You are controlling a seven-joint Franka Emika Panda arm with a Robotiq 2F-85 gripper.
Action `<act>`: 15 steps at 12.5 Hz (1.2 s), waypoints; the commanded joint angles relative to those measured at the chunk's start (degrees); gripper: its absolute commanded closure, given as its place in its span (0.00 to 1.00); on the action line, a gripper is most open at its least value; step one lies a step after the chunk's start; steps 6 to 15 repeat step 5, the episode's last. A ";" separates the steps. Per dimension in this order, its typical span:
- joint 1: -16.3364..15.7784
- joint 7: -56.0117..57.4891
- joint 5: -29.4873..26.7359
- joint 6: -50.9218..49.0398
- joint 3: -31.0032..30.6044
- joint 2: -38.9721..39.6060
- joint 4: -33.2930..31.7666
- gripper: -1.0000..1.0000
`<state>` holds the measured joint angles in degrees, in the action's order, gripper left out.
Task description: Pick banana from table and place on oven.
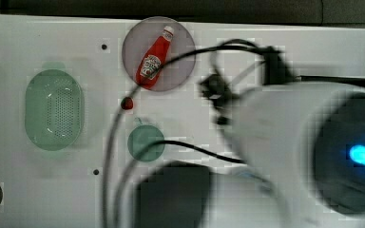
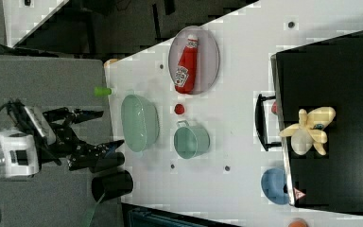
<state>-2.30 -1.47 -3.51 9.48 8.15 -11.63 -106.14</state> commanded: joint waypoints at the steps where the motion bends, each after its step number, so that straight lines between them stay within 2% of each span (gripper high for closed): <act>1: -0.08 -11.86 2.17 -1.04 -1.42 0.76 -3.30 0.00; 4: -0.09 -11.86 9.26 -1.04 -2.56 0.39 -3.31 0.00; 15: -0.09 -11.86 8.83 -1.00 -2.66 0.38 -3.30 0.00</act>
